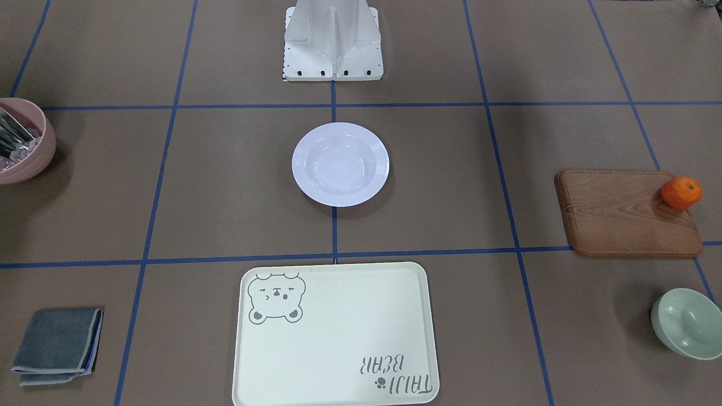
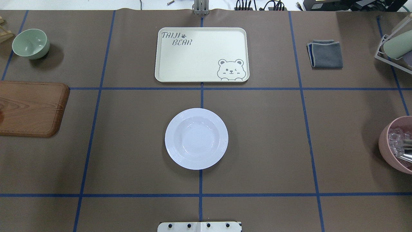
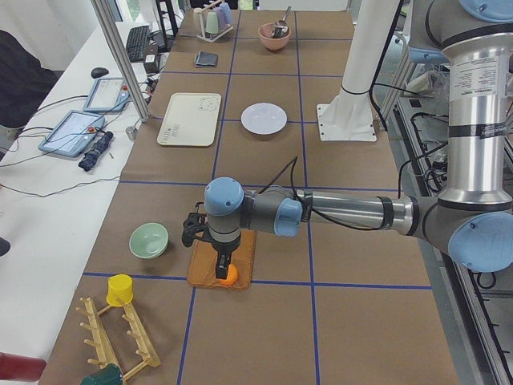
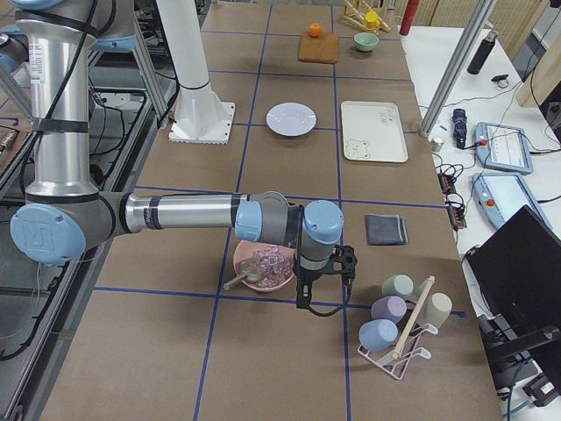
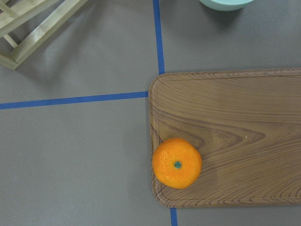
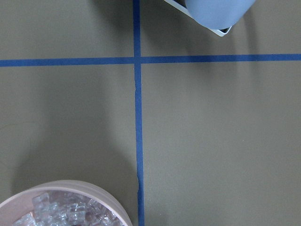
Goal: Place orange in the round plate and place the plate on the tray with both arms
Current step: 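Lower the left gripper over the orange on the wooden tray and grasp it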
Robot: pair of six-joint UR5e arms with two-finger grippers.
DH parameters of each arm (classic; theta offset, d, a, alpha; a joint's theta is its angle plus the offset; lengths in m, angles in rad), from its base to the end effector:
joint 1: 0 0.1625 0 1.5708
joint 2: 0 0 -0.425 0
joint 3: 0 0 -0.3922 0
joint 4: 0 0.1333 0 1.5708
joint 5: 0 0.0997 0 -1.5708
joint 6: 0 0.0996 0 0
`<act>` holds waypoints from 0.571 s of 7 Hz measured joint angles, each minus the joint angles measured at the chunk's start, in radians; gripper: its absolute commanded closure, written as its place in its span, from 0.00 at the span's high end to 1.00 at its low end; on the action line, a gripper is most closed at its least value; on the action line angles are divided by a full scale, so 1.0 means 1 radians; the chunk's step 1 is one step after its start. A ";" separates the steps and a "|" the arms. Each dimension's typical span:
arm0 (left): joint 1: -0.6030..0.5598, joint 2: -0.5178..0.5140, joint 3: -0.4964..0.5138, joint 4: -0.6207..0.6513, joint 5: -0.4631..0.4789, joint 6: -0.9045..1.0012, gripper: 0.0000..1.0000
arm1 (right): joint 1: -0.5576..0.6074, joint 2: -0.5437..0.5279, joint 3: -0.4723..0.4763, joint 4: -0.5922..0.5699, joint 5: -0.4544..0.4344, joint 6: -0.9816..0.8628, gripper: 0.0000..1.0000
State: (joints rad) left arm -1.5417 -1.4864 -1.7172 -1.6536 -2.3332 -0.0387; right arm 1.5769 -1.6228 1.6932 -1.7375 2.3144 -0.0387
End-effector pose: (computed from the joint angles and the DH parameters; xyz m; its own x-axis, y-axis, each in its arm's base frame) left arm -0.0510 -0.4664 0.6186 0.7205 0.0823 -0.6885 -0.0009 0.9930 0.1178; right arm 0.0687 -0.4609 0.6419 0.7353 0.0310 0.6770 0.0224 0.9973 -0.0700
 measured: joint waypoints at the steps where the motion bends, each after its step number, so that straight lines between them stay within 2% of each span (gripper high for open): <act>1: 0.000 0.000 0.002 0.000 0.000 -0.001 0.99 | 0.000 -0.001 0.002 0.000 -0.001 0.000 1.00; 4: 0.005 -0.001 0.010 -0.006 -0.007 -0.001 0.99 | 0.001 0.002 0.011 0.001 -0.001 0.000 1.00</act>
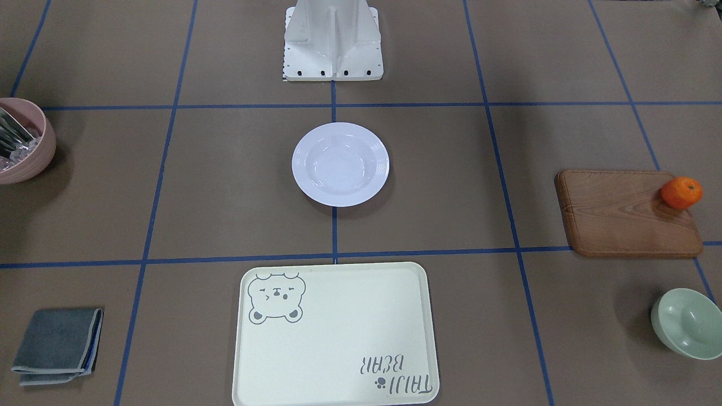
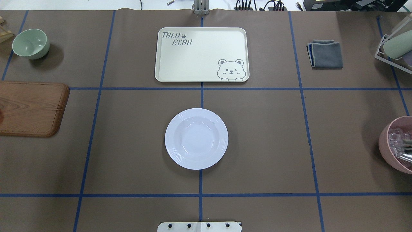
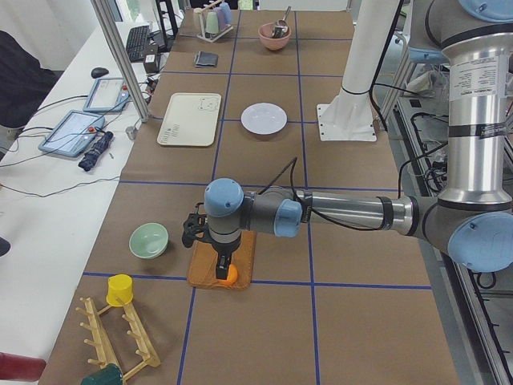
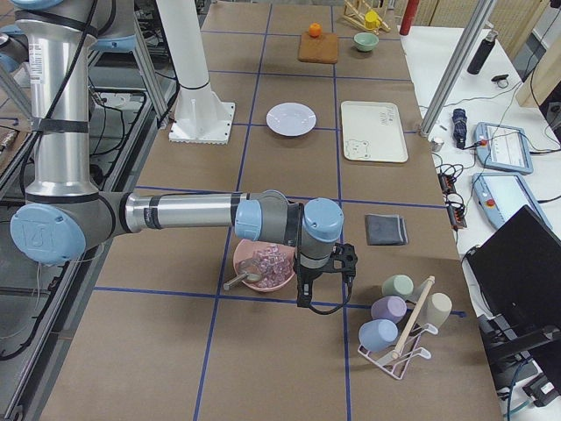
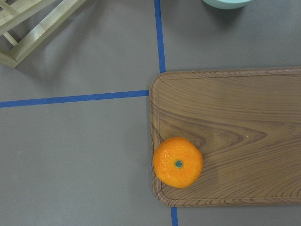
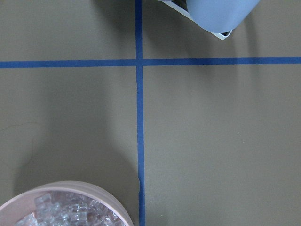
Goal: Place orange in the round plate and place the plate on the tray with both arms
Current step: 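Lower the left gripper over the orange on the wooden tray and grasp it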
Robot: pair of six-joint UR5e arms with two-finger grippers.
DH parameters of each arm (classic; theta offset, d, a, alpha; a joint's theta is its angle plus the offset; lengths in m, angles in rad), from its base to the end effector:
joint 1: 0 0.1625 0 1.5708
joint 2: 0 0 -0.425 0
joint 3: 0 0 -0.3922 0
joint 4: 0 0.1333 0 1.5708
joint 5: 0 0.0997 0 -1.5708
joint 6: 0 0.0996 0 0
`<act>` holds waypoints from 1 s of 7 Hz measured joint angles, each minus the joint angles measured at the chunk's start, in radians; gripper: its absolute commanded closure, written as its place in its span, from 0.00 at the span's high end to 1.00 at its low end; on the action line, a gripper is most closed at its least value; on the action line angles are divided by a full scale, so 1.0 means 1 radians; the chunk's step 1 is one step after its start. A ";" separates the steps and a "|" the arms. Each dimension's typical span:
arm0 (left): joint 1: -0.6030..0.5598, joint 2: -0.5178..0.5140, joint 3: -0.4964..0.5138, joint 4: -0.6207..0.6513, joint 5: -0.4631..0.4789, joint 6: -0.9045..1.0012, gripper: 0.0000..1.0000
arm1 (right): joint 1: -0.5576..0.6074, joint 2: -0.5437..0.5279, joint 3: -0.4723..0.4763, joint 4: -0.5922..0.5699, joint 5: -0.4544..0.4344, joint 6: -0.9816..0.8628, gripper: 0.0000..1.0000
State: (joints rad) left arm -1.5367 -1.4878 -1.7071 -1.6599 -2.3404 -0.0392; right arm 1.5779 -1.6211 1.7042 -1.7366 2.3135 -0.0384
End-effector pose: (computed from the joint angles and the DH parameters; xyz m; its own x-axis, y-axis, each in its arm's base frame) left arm -0.0481 -0.4672 0.6218 0.7152 0.0843 -0.6938 -0.0057 0.9934 0.1148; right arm 0.0692 -0.4623 0.6358 0.7360 0.0228 0.6766 0.0212 0.9982 -0.0567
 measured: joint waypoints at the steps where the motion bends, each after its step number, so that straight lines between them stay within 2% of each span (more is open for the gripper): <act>1: 0.010 -0.005 0.012 -0.005 -0.001 -0.001 0.99 | 0.000 0.001 0.011 0.000 0.000 0.000 1.00; 4: 0.049 -0.047 0.084 -0.028 -0.003 -0.024 0.99 | 0.000 0.026 0.030 0.000 -0.002 -0.001 1.00; 5: 0.070 -0.059 0.142 -0.107 -0.002 -0.073 0.99 | -0.001 0.026 0.017 0.001 -0.004 -0.001 1.00; 7: 0.142 -0.067 0.269 -0.358 0.002 -0.278 0.99 | -0.002 0.021 -0.011 0.016 -0.002 -0.001 1.00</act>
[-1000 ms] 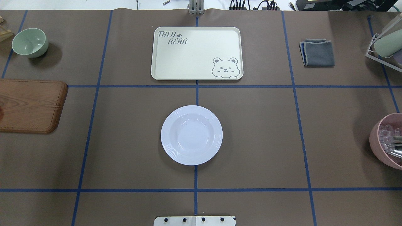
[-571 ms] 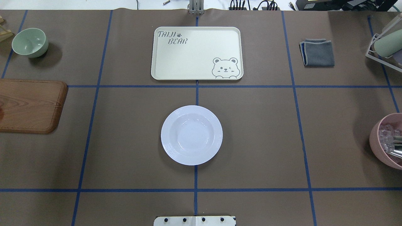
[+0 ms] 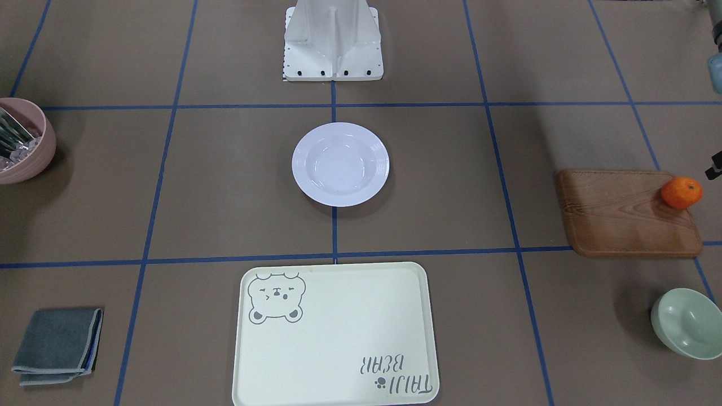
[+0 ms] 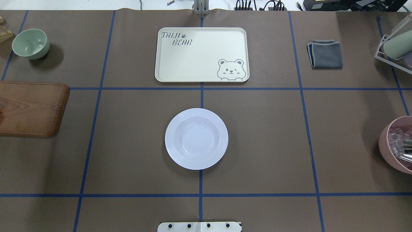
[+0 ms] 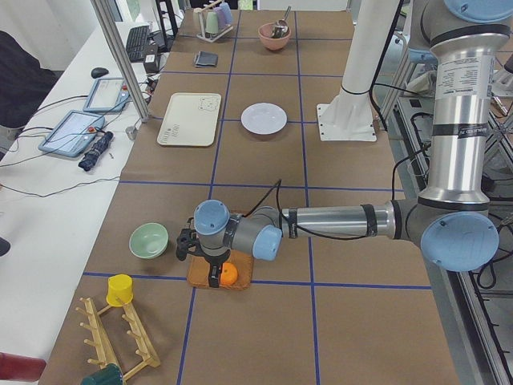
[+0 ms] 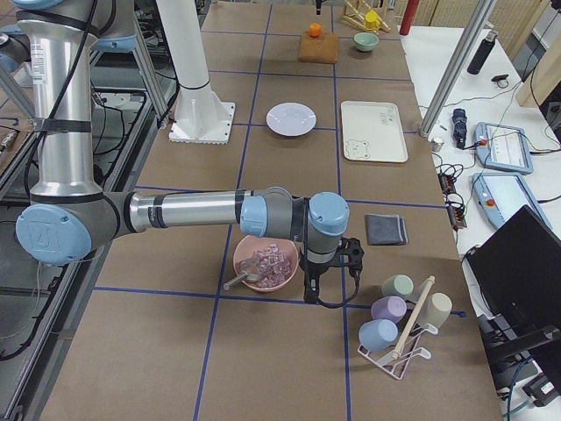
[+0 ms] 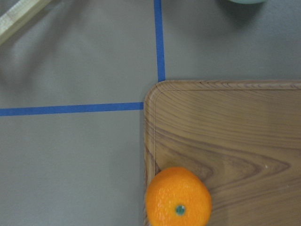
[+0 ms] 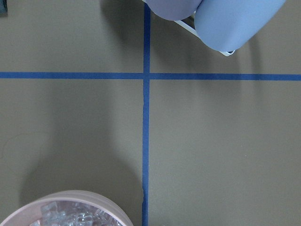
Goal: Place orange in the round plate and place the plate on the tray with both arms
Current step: 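Lower the left gripper over the orange on the wooden tray and grasp it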
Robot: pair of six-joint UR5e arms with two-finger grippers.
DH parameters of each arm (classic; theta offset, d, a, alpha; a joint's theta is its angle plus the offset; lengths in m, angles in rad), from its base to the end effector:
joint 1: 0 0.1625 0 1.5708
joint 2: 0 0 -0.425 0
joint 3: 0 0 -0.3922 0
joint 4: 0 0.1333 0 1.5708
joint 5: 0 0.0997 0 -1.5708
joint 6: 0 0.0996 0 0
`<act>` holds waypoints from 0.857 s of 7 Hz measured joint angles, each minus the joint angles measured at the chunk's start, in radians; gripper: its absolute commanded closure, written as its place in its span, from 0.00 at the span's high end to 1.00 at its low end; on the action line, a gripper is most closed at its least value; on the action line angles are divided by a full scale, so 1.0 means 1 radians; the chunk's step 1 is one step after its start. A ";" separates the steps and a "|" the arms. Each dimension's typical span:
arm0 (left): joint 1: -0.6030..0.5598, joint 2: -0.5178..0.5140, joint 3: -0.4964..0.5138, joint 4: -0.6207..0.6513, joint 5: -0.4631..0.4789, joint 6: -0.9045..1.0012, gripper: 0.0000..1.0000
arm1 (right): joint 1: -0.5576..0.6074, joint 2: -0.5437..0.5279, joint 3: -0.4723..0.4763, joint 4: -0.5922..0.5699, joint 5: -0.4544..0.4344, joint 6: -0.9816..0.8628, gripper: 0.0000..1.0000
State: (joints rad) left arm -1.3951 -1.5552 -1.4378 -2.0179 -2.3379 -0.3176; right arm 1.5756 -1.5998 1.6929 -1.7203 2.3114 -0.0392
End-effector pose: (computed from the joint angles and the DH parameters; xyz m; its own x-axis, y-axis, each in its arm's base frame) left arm 0.0238 -0.5012 0.6847 0.6917 0.0166 -0.7220 0.0515 0.9961 0.0722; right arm 0.0684 -0.4733 0.6299 0.7375 0.0024 0.6753 0.0241 0.9993 -0.0299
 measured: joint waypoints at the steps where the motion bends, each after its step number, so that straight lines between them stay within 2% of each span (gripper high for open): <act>1: 0.038 -0.001 0.032 -0.073 0.001 -0.070 0.99 | 0.000 0.000 -0.003 0.005 0.000 0.000 1.00; 6: 0.101 -0.013 0.091 -0.118 0.040 -0.115 0.99 | 0.000 0.008 -0.007 0.008 0.002 0.003 1.00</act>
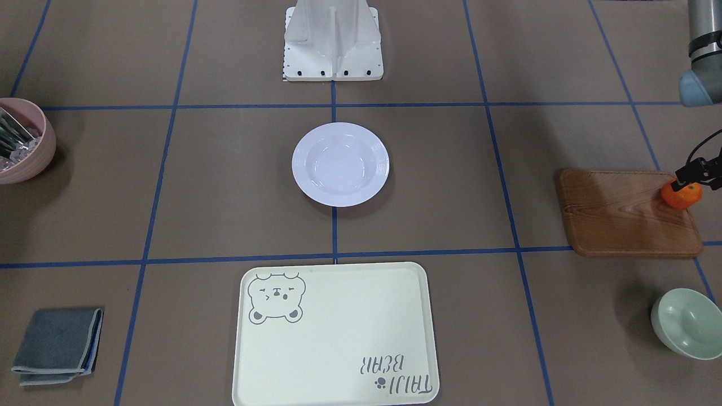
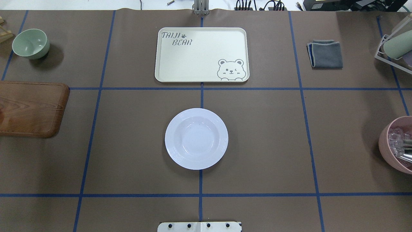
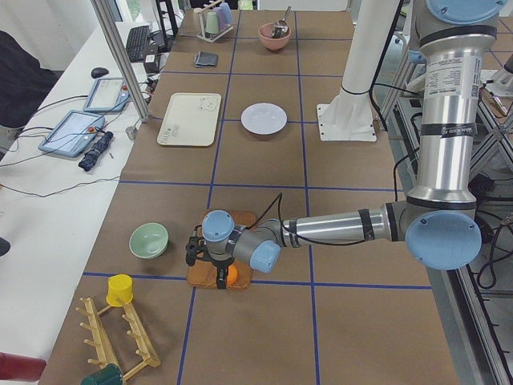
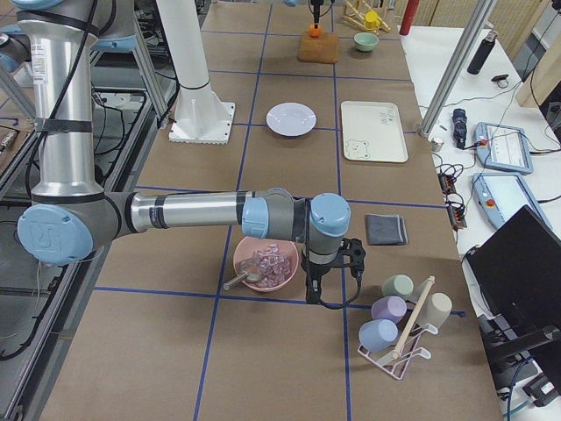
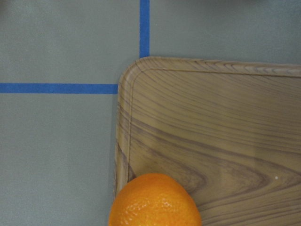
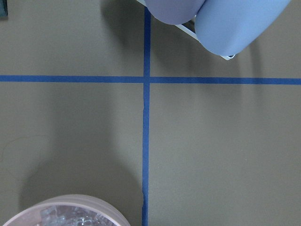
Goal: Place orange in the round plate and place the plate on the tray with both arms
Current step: 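Lower the left gripper over the orange on the wooden tray and grasp it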
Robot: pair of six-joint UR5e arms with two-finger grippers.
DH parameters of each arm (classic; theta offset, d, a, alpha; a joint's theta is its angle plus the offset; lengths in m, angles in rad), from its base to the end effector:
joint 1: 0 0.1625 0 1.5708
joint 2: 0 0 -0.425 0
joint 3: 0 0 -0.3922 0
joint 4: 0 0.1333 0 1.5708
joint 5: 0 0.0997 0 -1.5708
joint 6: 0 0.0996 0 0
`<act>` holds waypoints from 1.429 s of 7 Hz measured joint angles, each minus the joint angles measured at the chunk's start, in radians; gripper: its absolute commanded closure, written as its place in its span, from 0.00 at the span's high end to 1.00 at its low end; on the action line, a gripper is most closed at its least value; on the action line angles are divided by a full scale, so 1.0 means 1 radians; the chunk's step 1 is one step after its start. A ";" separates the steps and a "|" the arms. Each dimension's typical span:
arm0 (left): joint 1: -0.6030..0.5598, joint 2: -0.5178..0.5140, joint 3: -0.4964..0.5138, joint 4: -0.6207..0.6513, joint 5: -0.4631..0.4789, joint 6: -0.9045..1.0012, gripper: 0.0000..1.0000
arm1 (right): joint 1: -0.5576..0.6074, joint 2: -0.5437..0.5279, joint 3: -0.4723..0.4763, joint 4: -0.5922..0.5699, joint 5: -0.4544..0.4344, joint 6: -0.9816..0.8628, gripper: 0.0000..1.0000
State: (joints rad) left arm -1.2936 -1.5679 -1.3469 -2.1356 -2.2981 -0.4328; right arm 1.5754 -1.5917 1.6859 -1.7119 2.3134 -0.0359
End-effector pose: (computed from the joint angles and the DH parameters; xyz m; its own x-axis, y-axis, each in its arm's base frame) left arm 0.0722 -0.4989 0.7128 0.7057 -0.0025 -0.7085 0.0416 0.9984 0.0380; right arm 0.0681 -0.4774 0.6285 0.7362 -0.0008 0.6767 0.0218 0.9995 -0.0226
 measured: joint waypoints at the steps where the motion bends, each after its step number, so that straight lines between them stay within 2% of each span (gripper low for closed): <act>1: 0.011 -0.017 0.024 -0.001 0.013 0.001 0.99 | 0.000 0.001 0.000 0.000 0.001 0.001 1.00; 4: 0.038 -0.044 0.062 0.001 0.029 0.002 0.97 | 0.000 0.000 0.000 -0.001 0.006 0.001 1.00; 5: 0.041 -0.041 0.063 0.005 0.030 0.003 0.58 | 0.000 -0.001 0.000 -0.001 0.008 0.001 1.00; 6: 0.042 -0.034 0.062 0.008 0.026 0.001 0.06 | 0.000 -0.001 0.000 -0.001 0.010 0.001 1.00; 7: 0.043 -0.029 0.060 0.011 0.021 -0.003 0.00 | 0.000 -0.002 0.000 -0.002 0.011 0.001 1.00; 9: 0.042 -0.024 0.026 0.032 0.006 -0.006 0.00 | 0.000 -0.003 0.000 -0.002 0.013 0.001 1.00; 10: 0.041 -0.033 -0.059 0.129 -0.022 -0.007 0.00 | 0.000 -0.003 0.000 -0.002 0.012 0.002 1.00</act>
State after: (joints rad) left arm -1.2529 -1.6012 -1.4058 -2.0064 -2.3199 -0.4400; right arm 1.5754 -1.5951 1.6859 -1.7134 2.3255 -0.0342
